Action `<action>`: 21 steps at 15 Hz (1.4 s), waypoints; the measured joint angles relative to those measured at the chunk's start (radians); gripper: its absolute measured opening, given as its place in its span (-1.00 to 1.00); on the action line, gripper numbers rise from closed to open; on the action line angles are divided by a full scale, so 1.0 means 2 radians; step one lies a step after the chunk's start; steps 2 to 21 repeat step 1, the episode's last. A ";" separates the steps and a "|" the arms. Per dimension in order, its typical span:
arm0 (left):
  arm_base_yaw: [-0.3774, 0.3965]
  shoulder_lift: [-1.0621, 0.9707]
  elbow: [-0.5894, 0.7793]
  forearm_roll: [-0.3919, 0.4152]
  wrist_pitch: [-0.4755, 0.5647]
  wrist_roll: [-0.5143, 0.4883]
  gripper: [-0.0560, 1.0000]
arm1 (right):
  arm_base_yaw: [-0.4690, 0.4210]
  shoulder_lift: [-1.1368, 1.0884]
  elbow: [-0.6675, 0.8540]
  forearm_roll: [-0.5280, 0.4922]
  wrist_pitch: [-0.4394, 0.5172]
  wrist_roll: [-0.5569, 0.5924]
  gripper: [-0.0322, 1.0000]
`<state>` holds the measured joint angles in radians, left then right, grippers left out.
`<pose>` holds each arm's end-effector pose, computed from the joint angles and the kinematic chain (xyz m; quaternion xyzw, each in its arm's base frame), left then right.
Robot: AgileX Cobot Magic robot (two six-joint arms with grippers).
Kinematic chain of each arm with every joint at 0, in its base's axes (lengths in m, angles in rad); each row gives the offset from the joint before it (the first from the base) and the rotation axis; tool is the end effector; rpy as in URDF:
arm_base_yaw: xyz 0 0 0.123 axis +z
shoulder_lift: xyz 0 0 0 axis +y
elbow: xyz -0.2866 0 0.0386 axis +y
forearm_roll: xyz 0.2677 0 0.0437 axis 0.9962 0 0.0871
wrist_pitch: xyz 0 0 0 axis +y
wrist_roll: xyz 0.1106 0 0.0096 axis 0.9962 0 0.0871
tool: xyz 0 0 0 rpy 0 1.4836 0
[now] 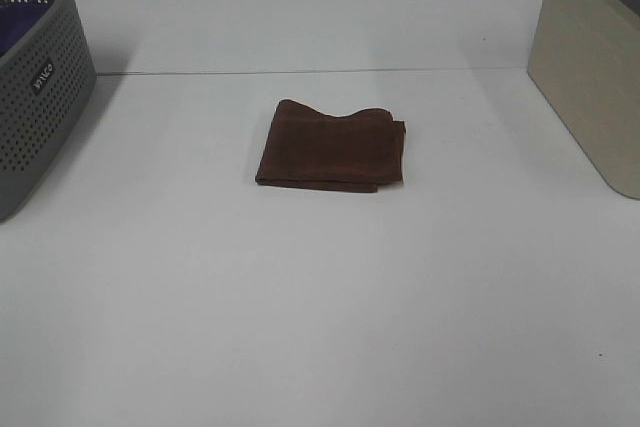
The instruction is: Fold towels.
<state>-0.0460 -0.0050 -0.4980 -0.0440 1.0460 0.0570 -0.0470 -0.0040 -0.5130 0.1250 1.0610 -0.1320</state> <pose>0.0261 -0.0054 0.2786 0.0444 0.8472 -0.0191 0.5290 0.0241 0.0110 0.2824 -0.0389 0.8463 0.0150 0.5311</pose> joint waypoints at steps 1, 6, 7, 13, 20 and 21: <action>0.000 0.000 0.000 0.000 0.000 0.000 0.56 | 0.000 0.000 0.000 0.000 0.000 0.000 0.81; 0.000 0.000 0.000 0.000 0.000 0.000 0.56 | 0.000 0.000 0.000 0.000 0.000 0.000 0.81; 0.000 0.000 0.000 0.000 0.000 0.000 0.56 | 0.000 0.000 0.000 0.000 0.000 0.000 0.81; 0.000 0.000 0.000 0.000 0.000 0.000 0.56 | 0.000 0.000 0.000 0.000 0.000 0.000 0.81; 0.000 0.000 0.000 0.000 0.000 0.000 0.56 | 0.000 0.000 0.000 0.000 0.000 0.000 0.81; 0.000 0.000 0.000 0.000 0.000 0.000 0.56 | 0.000 0.000 0.000 0.000 0.000 0.000 0.81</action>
